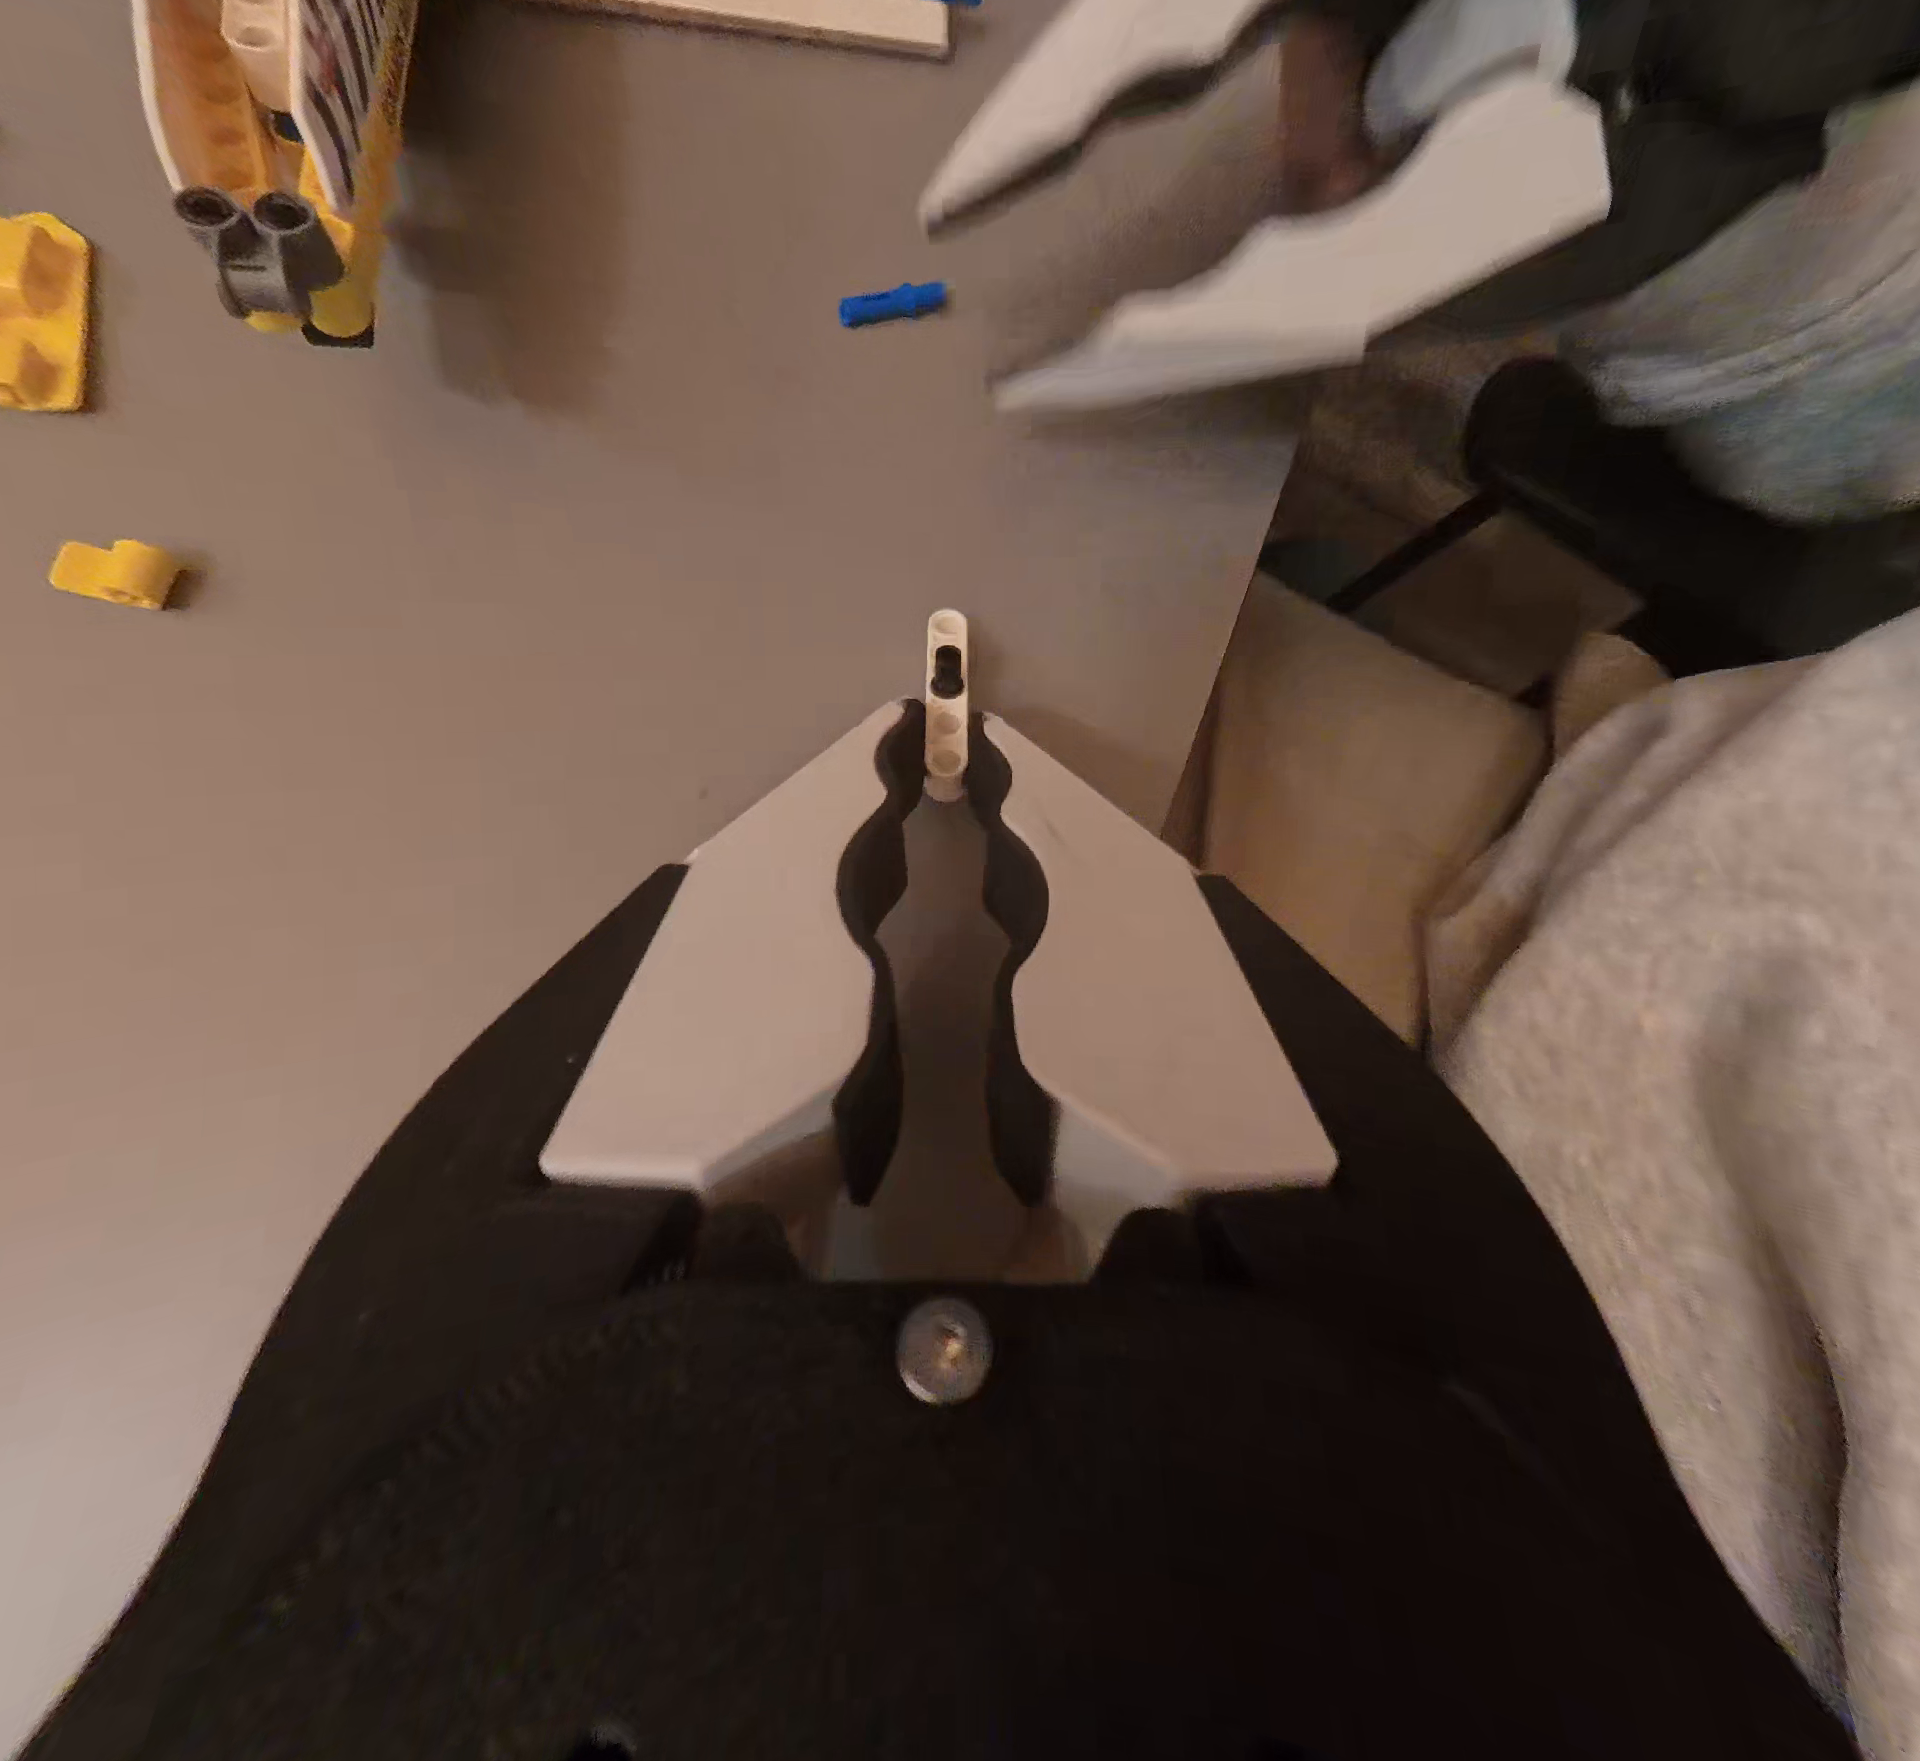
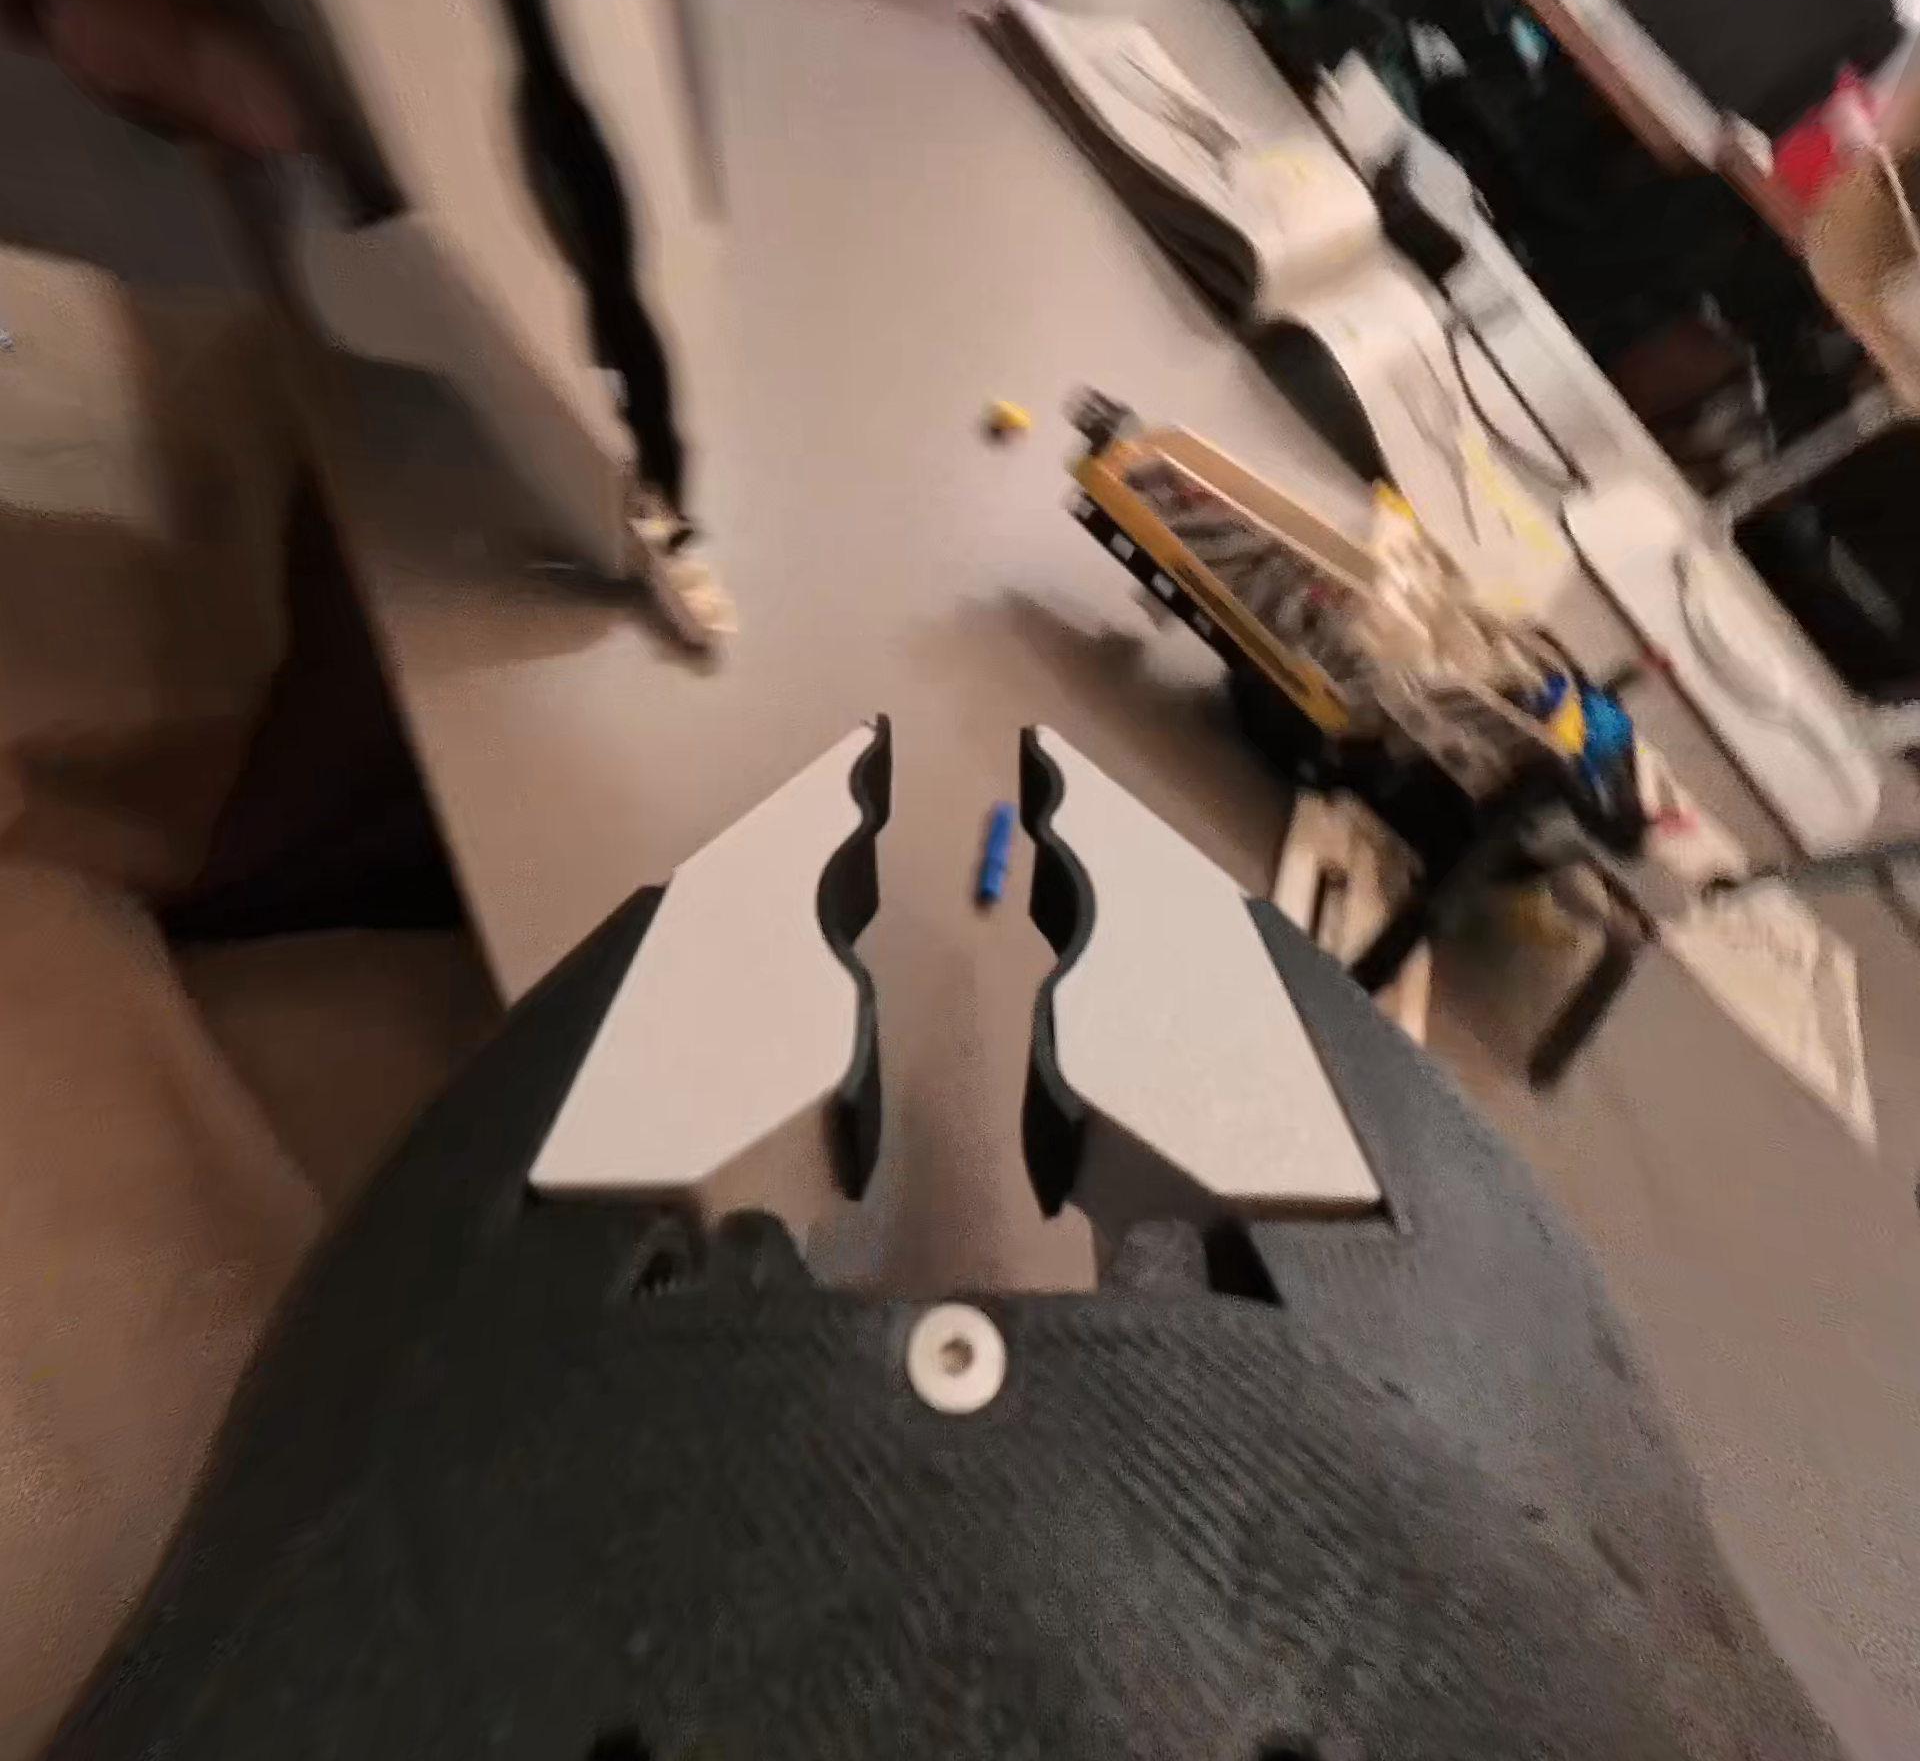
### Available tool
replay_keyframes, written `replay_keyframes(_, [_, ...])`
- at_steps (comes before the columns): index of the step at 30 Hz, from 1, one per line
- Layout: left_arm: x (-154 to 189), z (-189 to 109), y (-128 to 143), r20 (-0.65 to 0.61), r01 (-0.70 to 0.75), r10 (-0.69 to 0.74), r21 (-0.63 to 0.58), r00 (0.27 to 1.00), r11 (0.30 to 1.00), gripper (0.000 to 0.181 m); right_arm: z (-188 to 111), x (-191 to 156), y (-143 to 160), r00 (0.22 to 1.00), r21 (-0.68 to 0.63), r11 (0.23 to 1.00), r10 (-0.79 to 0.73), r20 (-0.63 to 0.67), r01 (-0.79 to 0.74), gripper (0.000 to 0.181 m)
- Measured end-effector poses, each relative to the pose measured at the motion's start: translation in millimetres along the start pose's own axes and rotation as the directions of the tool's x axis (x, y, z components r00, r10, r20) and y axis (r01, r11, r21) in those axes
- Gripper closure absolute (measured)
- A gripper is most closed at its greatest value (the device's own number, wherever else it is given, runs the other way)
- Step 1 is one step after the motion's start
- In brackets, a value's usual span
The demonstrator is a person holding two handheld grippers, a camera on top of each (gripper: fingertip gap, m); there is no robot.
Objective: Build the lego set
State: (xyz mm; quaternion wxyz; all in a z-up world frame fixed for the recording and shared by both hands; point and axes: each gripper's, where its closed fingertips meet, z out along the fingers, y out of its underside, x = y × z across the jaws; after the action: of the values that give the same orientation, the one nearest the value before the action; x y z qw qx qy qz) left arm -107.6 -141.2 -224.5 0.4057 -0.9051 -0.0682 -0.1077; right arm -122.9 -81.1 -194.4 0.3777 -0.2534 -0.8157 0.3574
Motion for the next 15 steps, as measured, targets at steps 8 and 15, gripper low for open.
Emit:
replay_keyframes(8, [1,2,-1,-0.023,0.015,-0.016,-0.009,1.000,1.000,0.168,4,17,40,0.891,-0.215,0.878,0.450,0.067,-0.427,0.155])
replay_keyframes(15, [2,-10,-15,-0.008,0.020,-0.019,0.094,1.000,0.995,0.146,8,7,29,0.908,-0.200,0.906,0.401,0.125,-0.373,0.178])
